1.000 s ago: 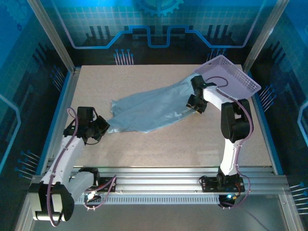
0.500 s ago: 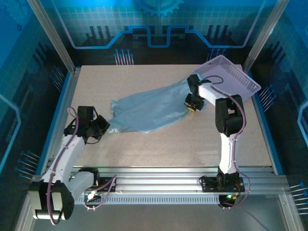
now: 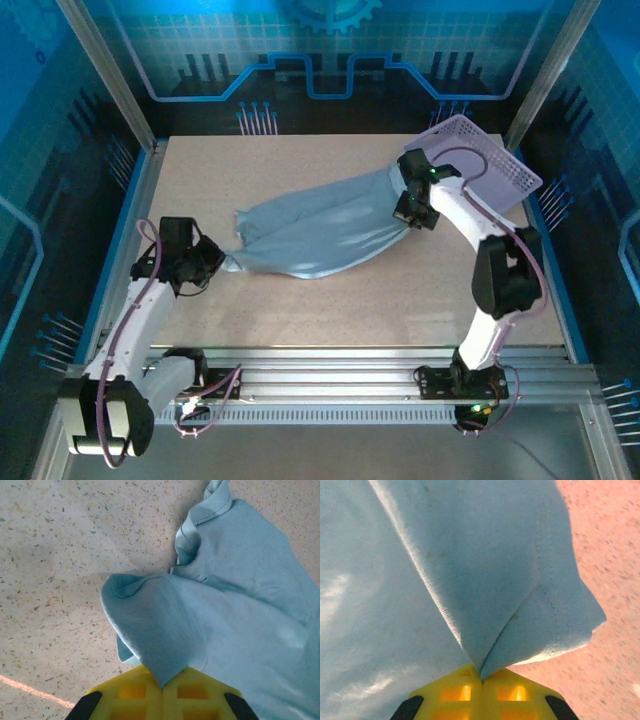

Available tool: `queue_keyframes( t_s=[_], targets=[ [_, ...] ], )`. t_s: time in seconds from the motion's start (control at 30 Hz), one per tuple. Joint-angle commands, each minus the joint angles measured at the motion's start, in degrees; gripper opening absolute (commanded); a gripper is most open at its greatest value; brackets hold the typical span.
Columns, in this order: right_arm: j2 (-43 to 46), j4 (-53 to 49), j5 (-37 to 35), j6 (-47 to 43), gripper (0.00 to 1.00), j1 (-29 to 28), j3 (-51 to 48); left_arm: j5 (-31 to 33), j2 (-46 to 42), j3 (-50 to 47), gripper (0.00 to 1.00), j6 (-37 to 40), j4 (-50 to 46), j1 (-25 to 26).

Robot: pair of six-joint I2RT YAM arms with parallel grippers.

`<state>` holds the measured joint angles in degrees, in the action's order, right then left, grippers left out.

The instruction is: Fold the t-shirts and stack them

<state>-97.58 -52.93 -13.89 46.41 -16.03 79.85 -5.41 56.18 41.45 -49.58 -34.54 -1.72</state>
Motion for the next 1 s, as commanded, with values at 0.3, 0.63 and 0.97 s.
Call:
queue_keyframes(
  t_s=[0.3,0.63,0.97],
  targets=[
    [13.6,-14.6,2.7,-7.4,0.0,-2.0,-5.2,3.4,-3.0,1.7,0.0,0.7,-2.3,0.0],
    [-23.6,-11.0,5.1,-11.1,0.17,-0.4,27.2,4.0,5.8,5.2,0.0,1.0,1.8,-0.3],
    [-17.7,-7.9,2.7,-8.0,0.6,1.6,21.4,3.3,10.1,7.0,0.0,1.6,2.0,-0.2]
  ],
)
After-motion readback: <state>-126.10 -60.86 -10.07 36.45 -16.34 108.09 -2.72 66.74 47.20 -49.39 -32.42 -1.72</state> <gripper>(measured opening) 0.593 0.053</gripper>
